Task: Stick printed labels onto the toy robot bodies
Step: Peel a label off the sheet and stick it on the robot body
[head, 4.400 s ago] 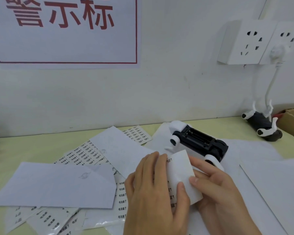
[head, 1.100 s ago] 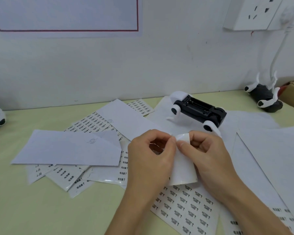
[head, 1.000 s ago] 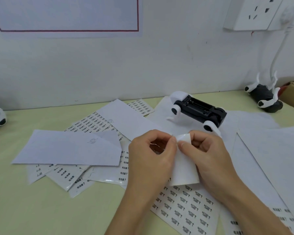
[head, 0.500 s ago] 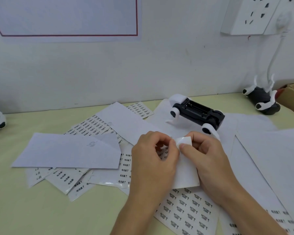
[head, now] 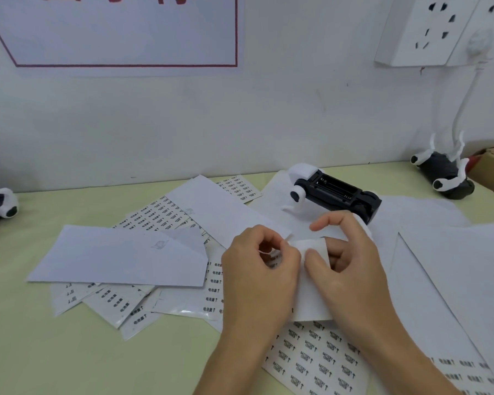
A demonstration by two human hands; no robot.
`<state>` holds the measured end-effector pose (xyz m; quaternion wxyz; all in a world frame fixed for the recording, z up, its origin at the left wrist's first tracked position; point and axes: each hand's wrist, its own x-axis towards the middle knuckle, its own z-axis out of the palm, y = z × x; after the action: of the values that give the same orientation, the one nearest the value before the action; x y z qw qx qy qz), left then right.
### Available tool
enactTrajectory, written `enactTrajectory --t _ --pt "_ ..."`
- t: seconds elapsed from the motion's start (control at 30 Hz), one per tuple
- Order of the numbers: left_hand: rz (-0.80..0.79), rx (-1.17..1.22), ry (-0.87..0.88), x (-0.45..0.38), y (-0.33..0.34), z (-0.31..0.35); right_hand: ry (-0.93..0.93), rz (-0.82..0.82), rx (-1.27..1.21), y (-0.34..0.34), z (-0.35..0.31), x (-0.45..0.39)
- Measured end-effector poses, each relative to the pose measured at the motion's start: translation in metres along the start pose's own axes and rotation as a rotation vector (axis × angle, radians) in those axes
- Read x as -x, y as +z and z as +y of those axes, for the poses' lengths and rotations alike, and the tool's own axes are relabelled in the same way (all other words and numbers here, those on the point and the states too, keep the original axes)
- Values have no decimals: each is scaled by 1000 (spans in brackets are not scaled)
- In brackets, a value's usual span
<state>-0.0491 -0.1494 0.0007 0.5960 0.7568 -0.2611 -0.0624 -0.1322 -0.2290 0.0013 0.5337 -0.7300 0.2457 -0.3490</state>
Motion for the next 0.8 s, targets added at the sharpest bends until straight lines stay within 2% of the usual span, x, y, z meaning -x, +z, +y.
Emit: enactTrajectory --t 0.2,0.33,0.4,0.47,0.6,0.8 --pt "122 65 -123 -2 -2 1 -195 156 386 9 2 4" --pt "189 100 -126 -3 -2 2 -316 241 465 10 2 5" --pt "216 67 -82 -2 -1 3 -406 238 439 11 1 6" --pt "233 26 -12 1 -1 3 -435 166 373 12 -1 7" --pt "265 -116 195 4 1 1 -404 19 271 15 -3 9" --pt "203 -159 367 4 4 -3 -284 0 130 13 -3 7"
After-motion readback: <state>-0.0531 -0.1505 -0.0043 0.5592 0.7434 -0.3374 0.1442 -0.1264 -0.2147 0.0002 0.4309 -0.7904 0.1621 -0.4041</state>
